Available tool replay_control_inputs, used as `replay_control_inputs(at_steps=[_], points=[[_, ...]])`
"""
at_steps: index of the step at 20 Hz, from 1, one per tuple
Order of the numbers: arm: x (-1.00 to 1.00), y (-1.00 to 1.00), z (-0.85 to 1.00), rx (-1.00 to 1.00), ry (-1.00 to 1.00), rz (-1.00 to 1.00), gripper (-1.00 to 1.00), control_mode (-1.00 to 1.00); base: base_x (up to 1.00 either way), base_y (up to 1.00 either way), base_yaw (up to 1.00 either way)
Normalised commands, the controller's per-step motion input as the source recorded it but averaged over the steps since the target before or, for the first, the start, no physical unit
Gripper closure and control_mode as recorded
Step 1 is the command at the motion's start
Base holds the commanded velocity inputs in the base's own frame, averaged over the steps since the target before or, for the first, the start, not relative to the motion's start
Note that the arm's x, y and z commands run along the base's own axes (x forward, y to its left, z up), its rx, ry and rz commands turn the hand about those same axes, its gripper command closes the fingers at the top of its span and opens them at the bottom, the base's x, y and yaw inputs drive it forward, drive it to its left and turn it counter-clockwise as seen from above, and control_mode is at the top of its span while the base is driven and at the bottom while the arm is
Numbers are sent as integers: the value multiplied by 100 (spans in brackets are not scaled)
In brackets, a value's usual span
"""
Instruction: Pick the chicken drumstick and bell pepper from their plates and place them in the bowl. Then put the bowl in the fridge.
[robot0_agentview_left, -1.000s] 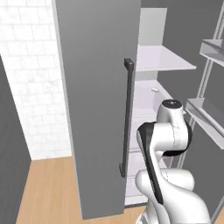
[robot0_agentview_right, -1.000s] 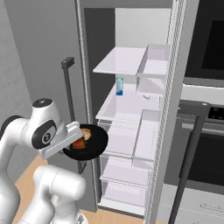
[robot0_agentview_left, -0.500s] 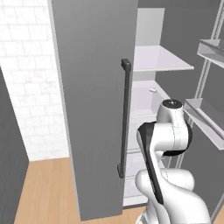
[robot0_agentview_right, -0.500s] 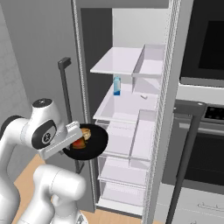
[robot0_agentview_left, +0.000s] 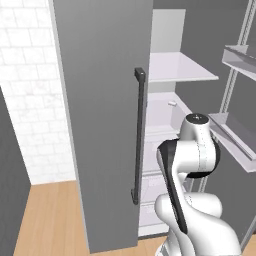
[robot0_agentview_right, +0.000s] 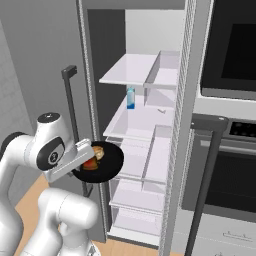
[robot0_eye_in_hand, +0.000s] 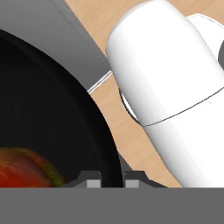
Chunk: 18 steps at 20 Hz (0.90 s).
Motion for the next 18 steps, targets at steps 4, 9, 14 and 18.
replay_control_inputs(at_steps=[4, 9, 14, 18], points=[[0, 0, 0, 0, 0, 0, 100, 100, 22, -9, 0], [25, -15, 1, -6, -4, 0, 100, -100, 7, 0, 0], [40, -33, 1, -17, -11, 8, 100, -100, 0, 0, 0], [72, -43, 14, -9, -3, 16, 100, -100, 0, 0, 0]])
